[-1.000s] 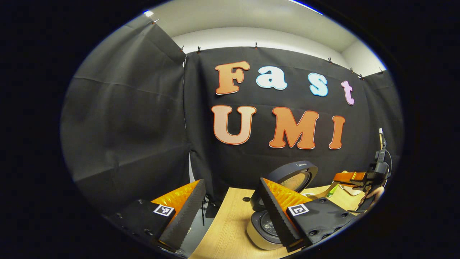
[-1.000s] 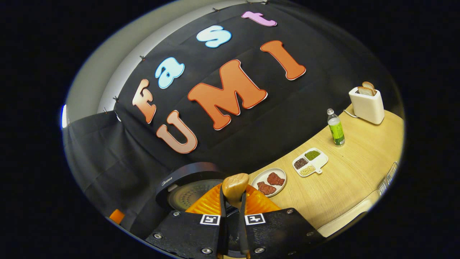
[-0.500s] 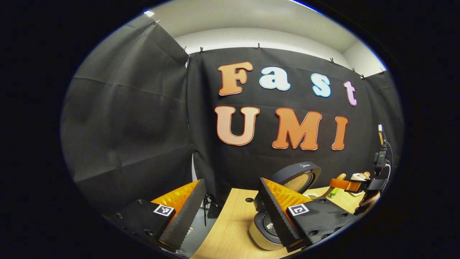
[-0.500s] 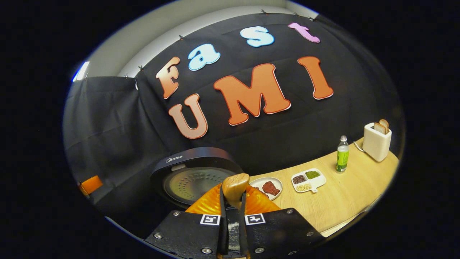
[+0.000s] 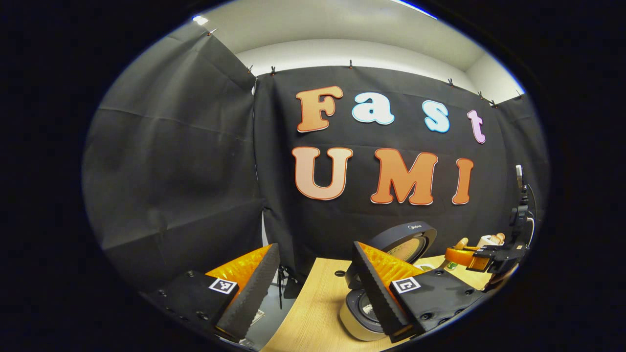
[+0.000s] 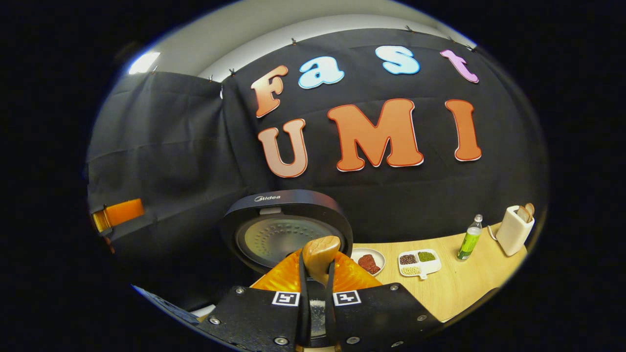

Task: Close the left gripper, press the button to open the rice cooker; take a wooden spoon from the chopstick holder with the right hand, scoop a spoonful of rice and pour it into the rice cooker, then put the wooden spoon back into the chopstick holder.

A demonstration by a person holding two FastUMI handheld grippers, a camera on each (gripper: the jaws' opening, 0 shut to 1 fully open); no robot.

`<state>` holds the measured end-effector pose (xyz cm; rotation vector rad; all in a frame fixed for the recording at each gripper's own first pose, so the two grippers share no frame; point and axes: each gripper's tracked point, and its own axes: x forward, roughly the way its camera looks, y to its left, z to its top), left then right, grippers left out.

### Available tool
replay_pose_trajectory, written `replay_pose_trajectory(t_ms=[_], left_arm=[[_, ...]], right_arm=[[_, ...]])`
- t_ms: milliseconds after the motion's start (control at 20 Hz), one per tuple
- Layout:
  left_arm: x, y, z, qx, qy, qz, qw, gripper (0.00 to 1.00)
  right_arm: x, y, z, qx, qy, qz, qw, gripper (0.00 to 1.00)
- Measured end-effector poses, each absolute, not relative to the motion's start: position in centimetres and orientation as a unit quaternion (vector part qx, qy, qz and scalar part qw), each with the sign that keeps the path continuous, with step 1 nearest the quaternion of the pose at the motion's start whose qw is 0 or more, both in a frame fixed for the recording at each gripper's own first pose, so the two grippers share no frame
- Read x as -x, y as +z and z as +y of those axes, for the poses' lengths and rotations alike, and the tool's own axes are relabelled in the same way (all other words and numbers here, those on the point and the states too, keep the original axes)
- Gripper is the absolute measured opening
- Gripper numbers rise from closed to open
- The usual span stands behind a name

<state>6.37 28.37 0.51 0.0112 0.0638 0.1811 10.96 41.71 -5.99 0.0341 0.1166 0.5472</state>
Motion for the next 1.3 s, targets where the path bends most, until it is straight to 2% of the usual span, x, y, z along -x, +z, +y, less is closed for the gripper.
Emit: replay_pose_trajectory(t_ms=[300, 650, 1000, 1300], left_arm=[[-6.0, 0.7, 28.2, -0.005, 0.100, 0.030, 0.995, 0.98], [-5.8, 1.0, 26.3, 0.001, 0.110, 0.029, 0.993, 0.99], [-5.8, 3.1, 22.3, -0.006, 0.112, 0.004, 0.994, 0.97], [-6.4, 5.1, 18.8, -0.016, 0.110, -0.024, 0.994, 0.97]], right_arm=[[-10.2, -6.2, 42.7, 0.033, 0.297, 0.044, 0.953, 0.11], [-11.0, -5.1, 39.9, -0.076, 0.291, 0.078, 0.951, 0.11], [-11.4, -2.5, 31.8, -0.153, 0.266, 0.087, 0.948, 0.11], [-11.4, -1.6, 21.1, -0.167, 0.206, 0.076, 0.961, 0.11]])
